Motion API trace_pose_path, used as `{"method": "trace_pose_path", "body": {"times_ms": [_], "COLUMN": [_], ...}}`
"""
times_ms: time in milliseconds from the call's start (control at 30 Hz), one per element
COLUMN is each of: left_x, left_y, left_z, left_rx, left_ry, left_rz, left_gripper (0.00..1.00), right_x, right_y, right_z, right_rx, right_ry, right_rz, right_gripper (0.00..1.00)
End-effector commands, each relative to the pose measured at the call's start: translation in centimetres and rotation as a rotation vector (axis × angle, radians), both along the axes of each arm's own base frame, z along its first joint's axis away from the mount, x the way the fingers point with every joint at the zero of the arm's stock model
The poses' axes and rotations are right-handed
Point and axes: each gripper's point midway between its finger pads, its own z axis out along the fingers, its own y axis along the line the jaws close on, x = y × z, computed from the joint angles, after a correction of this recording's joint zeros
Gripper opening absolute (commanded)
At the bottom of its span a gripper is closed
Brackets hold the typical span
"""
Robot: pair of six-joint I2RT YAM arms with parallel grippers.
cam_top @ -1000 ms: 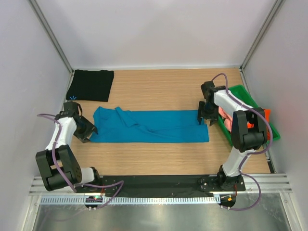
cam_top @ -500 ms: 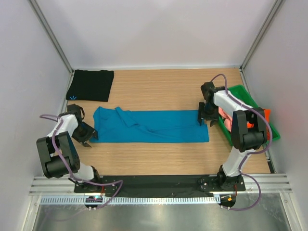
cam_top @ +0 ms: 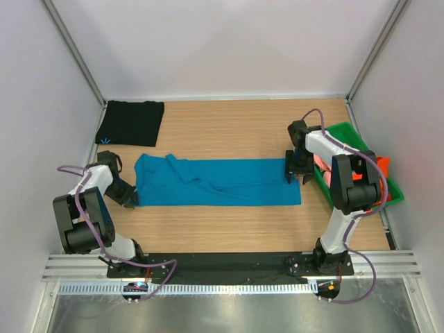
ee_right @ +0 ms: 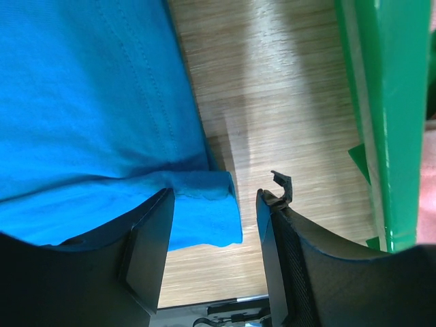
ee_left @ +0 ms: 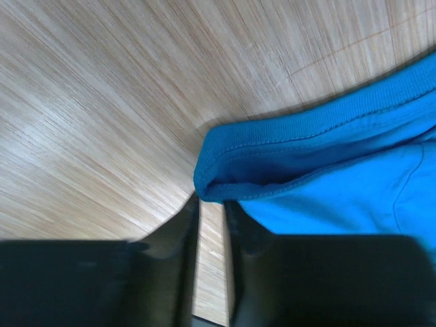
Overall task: Fold and stack the t-shirts
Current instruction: Fold the tshirt
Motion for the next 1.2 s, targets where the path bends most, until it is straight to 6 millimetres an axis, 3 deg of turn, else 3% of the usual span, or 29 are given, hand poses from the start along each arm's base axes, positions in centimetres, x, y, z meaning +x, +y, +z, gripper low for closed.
{"method": "trace_pose_path", "body": {"times_ms": [0,67,133,267,467,733,800,833,933,1033,1100,1167], "left_x": [0.5,0.5,0.2,-0.8,-2.7,-3.3,-3.0,-2.9,-2.6,-2.6,-2.5,-0.8], "left_y": [0.9,0.8,0.7,0.9,1.7,2.1,1.8,1.9,2.0,2.1,2.0,1.3], "left_z": [-0.3,-0.4,-0.6,-0.7,-1.1,-1.3,-1.1,-0.9,0.4,2.2,3.5,5.2], "left_rx": [0.022,0.012,0.006,0.002,-0.004,-0.013,-0.030,-0.027,-0.014,0.009,0.027,-0.007], "left_ry": [-0.019,-0.018,-0.009,-0.004,0.004,0.021,0.012,0.005,-0.031,-0.088,-0.134,-0.222], "left_rz": [0.013,0.012,0.013,0.045,0.147,0.202,0.188,0.185,0.188,0.204,0.195,0.146], "left_gripper": [0.15,0.00,0.00,0.00,0.00,0.00,0.00,0.03,0.48,0.58,0.59,0.59], "right_x": [1.3,1.4,1.5,1.5,1.0,0.7,0.8,0.9,1.0,0.9,0.9,0.6], "right_y": [0.2,0.4,0.4,0.1,-1.4,-1.7,-1.2,-1.1,-0.5,-0.2,0.2,0.7], "right_z": [0.2,0.2,-0.1,-0.4,-0.9,-1.5,-1.2,-0.9,0.6,2.3,3.4,4.3], "right_rx": [0.009,0.018,0.019,0.007,-0.058,-0.076,-0.049,-0.041,-0.015,0.001,0.013,0.036], "right_ry": [-0.035,-0.039,-0.040,-0.032,-0.018,0.003,0.001,-0.005,-0.030,-0.055,-0.081,-0.086], "right_rz": [0.013,0.015,0.014,0.001,-0.035,-0.046,-0.035,-0.035,-0.026,-0.026,-0.019,-0.011], "right_gripper": [0.58,0.56,0.52,0.20,0.01,0.02,0.07,0.25,0.47,0.53,0.54,0.55]}}
